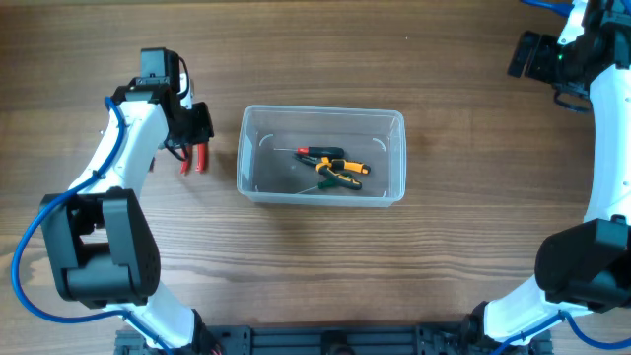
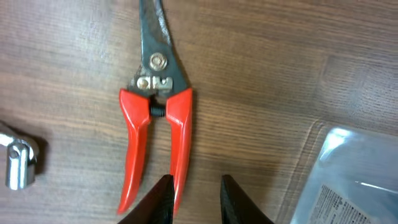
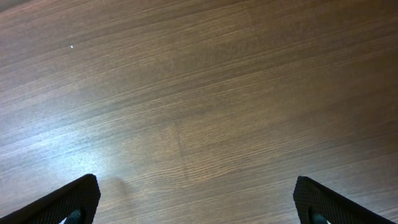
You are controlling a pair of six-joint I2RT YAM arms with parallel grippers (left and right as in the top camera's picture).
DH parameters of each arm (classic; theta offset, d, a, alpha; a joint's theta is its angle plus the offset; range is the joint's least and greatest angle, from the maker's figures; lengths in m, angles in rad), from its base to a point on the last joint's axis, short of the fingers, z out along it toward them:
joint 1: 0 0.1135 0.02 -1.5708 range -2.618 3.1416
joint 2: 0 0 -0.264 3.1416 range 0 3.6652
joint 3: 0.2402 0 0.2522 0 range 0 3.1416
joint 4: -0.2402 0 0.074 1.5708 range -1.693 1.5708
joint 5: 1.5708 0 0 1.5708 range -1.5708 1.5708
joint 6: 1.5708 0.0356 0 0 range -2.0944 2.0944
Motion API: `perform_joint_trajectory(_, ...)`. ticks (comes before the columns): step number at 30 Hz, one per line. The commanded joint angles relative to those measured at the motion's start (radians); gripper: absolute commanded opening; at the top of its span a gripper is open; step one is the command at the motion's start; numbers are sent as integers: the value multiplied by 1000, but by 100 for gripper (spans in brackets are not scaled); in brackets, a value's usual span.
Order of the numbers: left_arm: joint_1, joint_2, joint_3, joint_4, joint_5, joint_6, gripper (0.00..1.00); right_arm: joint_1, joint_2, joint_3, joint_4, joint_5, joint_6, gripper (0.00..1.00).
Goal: Pack container
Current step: 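Close the left gripper on the red snips handles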
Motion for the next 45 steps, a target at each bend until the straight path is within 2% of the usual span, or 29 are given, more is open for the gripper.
perform_joint_trajectory(1,5,8,11,6,-10,102,27,4,-22,17,3,-8,12,100)
perform_joint_trajectory(13,5,129,11,6,-8,97,27,4,-22,17,3,-8,11,100)
perform_joint_trajectory(24,5,138,11,56,-9,94,27,4,-22,17,3,-8,11,100)
perform_joint_trajectory(45,5,199,11,62,-46,67,31,4,-22,17,3,-8,11,100)
